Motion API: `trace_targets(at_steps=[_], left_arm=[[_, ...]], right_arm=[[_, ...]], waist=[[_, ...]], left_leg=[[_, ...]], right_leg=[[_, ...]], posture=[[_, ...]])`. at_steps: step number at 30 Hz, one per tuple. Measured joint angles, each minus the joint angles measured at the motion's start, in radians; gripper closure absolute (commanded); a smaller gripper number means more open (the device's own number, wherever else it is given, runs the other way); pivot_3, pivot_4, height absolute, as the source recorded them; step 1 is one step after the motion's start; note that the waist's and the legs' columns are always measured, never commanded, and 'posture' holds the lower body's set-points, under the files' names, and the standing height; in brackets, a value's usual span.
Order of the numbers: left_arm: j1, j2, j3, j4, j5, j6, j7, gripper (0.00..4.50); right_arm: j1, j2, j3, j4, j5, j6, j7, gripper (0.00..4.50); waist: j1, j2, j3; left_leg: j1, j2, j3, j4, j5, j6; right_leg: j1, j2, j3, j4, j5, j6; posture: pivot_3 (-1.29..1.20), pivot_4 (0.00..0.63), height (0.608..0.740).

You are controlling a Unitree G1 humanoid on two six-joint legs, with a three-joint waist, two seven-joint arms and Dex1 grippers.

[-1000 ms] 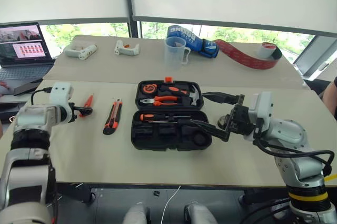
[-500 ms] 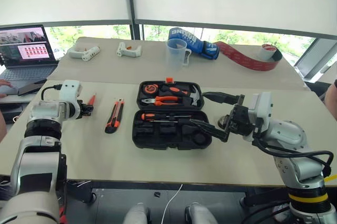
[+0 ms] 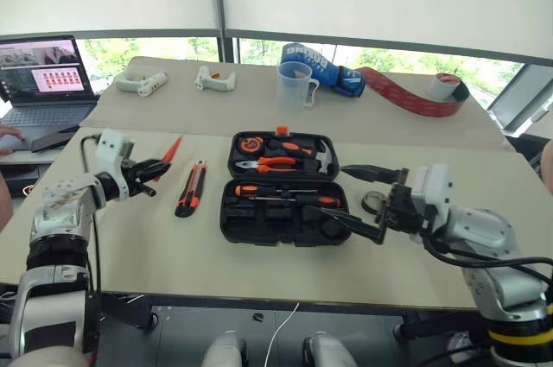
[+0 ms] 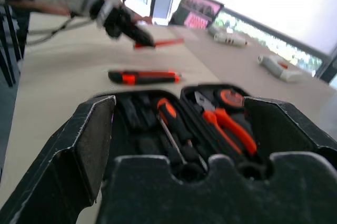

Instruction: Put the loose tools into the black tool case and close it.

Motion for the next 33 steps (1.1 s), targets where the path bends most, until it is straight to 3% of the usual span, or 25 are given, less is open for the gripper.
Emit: trace_targets(at_steps=[6,15,19,33], left_arm=[[-0.007,0.057,-0.210,-0.252,0.036,-0.021,-0.251,4.05],[-0.122,-0.044,-0.473,-0.251,0.308,-0.136,-0.214,4.05],[-0.133,-0.115,-0.502,-0.226,0.336,-0.081,-0.195,4.05],[-0.173,-0.104,-0.524,-0.230,0.421,-0.023,-0.204,4.05]], right_arm=[[0.085,-0.075,-0.080,0.014,-0.003,-0.005,0.042,0.00],[0.149,-0.073,-0.097,0.027,-0.005,-0.008,0.039,0.00],[0.160,-0.060,-0.095,0.002,-0.003,-0.002,0.019,0.00],[0.191,-0.041,-0.094,-0.042,-0.001,0.014,-0.026,0.00]], waist=[[0.000,0.001,0.000],[-0.011,0.001,0.000],[-0.009,0.001,0.000],[-0.011,0.001,0.000]], left_leg=[[0.004,0.000,0.000,0.000,0.000,0.000],[0.004,0.000,0.000,0.003,0.001,0.001],[0.001,0.000,-0.001,0.004,0.002,0.002],[0.003,0.000,-0.002,0.004,0.001,0.002]], right_leg=[[0.002,0.002,0.001,0.001,0.000,0.000],[0.003,0.003,0.003,0.002,0.000,0.001],[0.002,0.003,0.003,0.002,0.000,0.002],[0.003,0.003,0.003,0.003,0.000,0.002]], posture=[[0.00,0.150,0.740],[0.00,0.150,0.740],[0.00,0.150,0.740],[0.00,0.150,0.740]])
